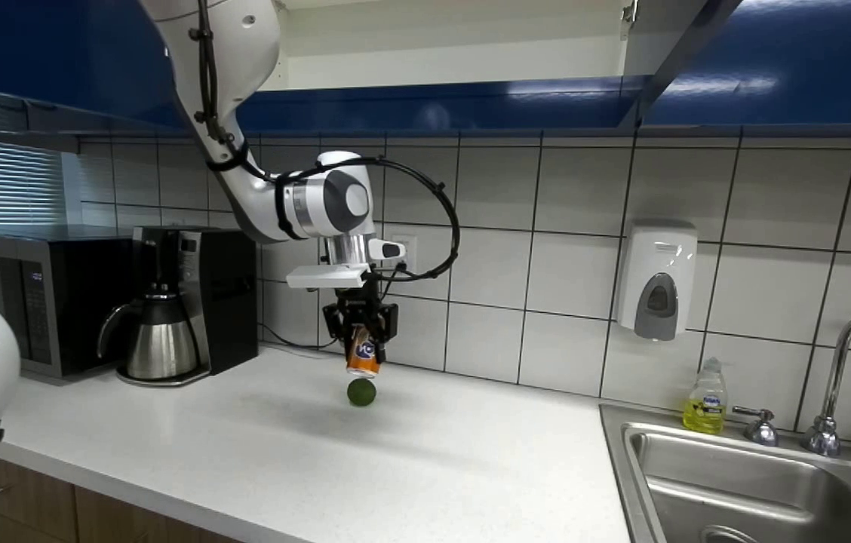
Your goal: Put the orange can on the counter.
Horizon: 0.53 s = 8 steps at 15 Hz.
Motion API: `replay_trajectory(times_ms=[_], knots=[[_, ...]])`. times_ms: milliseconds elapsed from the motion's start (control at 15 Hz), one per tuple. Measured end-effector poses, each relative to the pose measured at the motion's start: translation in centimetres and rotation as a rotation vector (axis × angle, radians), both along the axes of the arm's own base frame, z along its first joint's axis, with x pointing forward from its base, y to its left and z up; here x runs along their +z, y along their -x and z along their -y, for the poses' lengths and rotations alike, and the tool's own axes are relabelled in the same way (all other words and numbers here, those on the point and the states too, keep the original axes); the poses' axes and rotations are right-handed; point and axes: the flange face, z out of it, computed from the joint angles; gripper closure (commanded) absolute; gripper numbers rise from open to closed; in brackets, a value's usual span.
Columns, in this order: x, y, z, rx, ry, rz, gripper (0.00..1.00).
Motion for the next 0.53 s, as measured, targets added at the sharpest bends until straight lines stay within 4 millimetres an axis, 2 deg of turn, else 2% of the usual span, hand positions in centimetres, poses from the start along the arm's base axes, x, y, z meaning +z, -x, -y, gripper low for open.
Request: replay_trajectory(times_ms=[200,533], knots=[[-0.86,-0.27,0.06,0.004,0.004,-0.008,0.37],[-0.72,-0.45,0.11,0.005,0.006,-0.004,0.37]])
